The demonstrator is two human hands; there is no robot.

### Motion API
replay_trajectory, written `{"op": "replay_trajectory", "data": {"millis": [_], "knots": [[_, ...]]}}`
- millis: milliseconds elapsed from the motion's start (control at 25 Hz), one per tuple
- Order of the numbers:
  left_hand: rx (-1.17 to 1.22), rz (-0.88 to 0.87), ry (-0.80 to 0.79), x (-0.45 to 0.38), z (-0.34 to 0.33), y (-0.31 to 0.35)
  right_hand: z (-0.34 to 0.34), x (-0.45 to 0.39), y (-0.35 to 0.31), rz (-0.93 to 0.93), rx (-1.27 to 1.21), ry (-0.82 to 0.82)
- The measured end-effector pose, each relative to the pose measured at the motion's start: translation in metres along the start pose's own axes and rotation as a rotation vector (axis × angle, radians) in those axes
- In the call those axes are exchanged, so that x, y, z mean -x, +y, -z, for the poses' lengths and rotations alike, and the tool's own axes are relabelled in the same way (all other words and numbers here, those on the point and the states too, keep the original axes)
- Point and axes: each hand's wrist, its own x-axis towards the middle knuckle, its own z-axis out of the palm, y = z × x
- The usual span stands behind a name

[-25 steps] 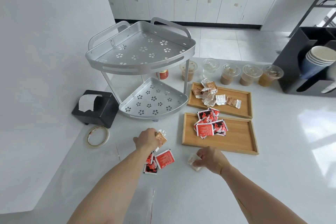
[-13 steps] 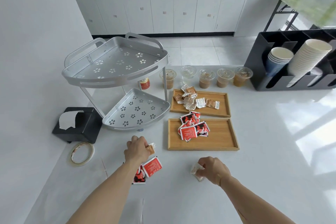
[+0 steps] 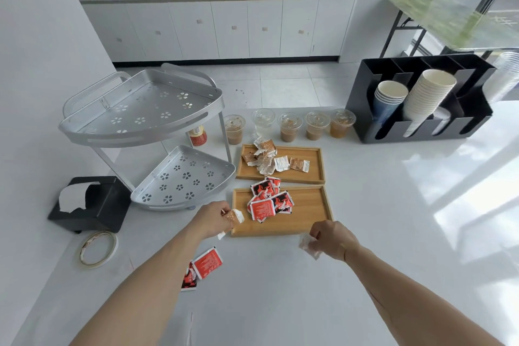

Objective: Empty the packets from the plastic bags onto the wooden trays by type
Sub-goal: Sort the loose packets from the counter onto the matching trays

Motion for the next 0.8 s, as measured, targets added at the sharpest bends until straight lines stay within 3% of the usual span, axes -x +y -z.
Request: {"op": "replay_trajectory", "data": {"millis": [360, 800], "knots": [[-0.066, -0.024, -0.120, -0.036, -0.006, 0.076, 0.072, -0.033, 0.022, 0.045, 0.020, 0.085], [-0.183, -0.114, -0.104, -0.138, 0.032, 0.137, 0.129, -0.132, 0.009, 0.091, 0.042, 0.141]]}}
